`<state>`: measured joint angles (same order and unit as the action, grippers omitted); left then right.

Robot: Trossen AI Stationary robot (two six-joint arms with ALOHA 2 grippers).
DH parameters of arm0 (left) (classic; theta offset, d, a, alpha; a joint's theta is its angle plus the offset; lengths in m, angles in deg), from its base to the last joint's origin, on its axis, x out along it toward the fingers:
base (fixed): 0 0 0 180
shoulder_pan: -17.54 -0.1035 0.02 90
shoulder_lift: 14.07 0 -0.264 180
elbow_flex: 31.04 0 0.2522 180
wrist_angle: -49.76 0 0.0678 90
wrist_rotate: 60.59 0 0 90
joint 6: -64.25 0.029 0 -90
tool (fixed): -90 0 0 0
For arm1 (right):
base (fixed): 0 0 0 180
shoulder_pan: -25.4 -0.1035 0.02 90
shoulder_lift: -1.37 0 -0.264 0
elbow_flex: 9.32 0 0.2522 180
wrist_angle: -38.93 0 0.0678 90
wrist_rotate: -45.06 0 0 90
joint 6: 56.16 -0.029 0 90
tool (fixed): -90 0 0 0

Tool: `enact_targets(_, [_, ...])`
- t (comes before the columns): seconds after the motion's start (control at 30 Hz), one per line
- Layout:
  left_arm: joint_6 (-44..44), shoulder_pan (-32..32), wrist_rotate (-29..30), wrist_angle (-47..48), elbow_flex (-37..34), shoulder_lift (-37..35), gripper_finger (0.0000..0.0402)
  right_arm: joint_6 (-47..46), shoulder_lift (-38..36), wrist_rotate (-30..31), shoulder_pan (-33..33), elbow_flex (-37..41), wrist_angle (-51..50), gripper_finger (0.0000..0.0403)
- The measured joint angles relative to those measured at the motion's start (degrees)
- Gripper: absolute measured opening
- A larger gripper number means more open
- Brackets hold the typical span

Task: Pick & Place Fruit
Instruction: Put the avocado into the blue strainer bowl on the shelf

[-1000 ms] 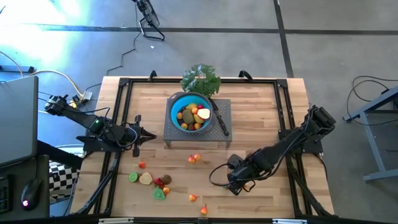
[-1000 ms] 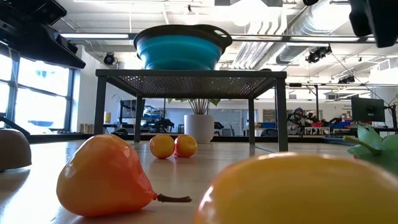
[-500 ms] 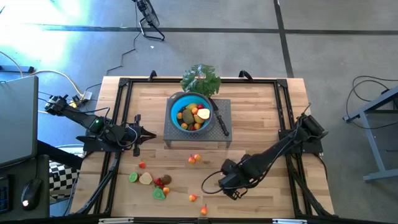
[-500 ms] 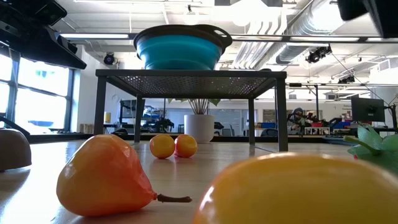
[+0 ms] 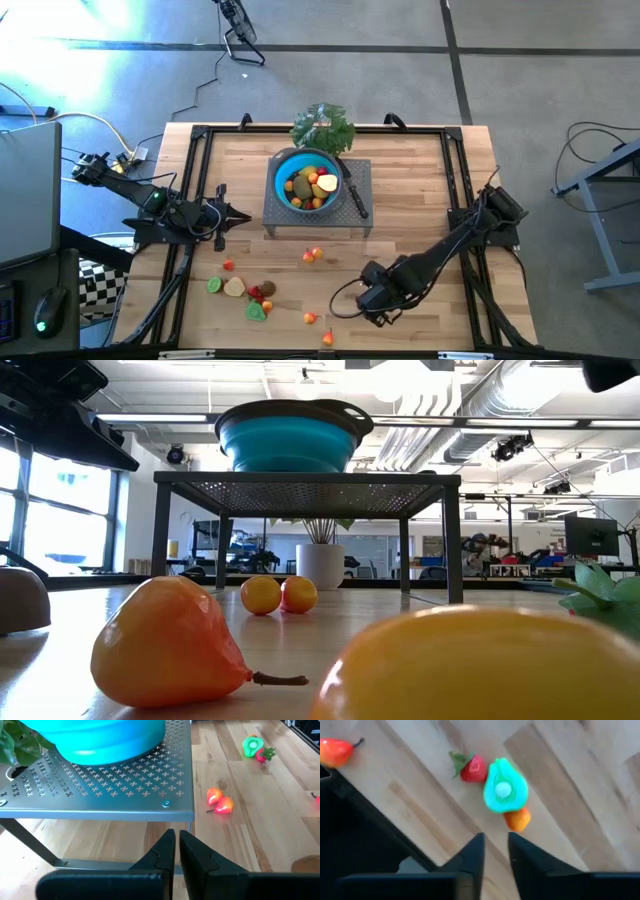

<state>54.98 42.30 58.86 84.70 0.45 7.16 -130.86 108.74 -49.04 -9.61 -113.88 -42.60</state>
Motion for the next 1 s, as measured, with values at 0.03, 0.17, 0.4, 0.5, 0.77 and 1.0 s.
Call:
enact_targets(0.03, [0.0,-0.02,0.0,-0.01,0.0,0.01,0.0022,0.25,0.0,0.82,-0.04,0.01,0.26,0.0092])
enact_targets(0.17, [-0.01,-0.02,0.0,-0.02,0.0,0.0,0.0022,0.86,0.0,4.92,-0.16,0.01,1.08,0.0173])
enact_targets(0.4, [-0.01,-0.02,0.0,0.0,0.0,0.02,0.0022,1.01,0.0,11.33,-0.55,0.01,0.98,0.0292])
enact_targets(0.5, [-0.01,0.01,0.0,0.0,0.0,0.02,0.0022,1.01,0.0,13.07,-1.04,0.01,0.83,0.0318])
enact_targets(0.77, [-0.01,0.01,0.0,-0.02,0.0,0.0,0.0022,-0.42,0.79,16.13,-2.15,0.03,0.73,0.0334])
enact_targets(1.0, [-0.03,0.01,0.0,-0.02,0.0,0.0,0.0022,0.63,6.38,11.14,-2.51,0.12,0.74,0.0333])
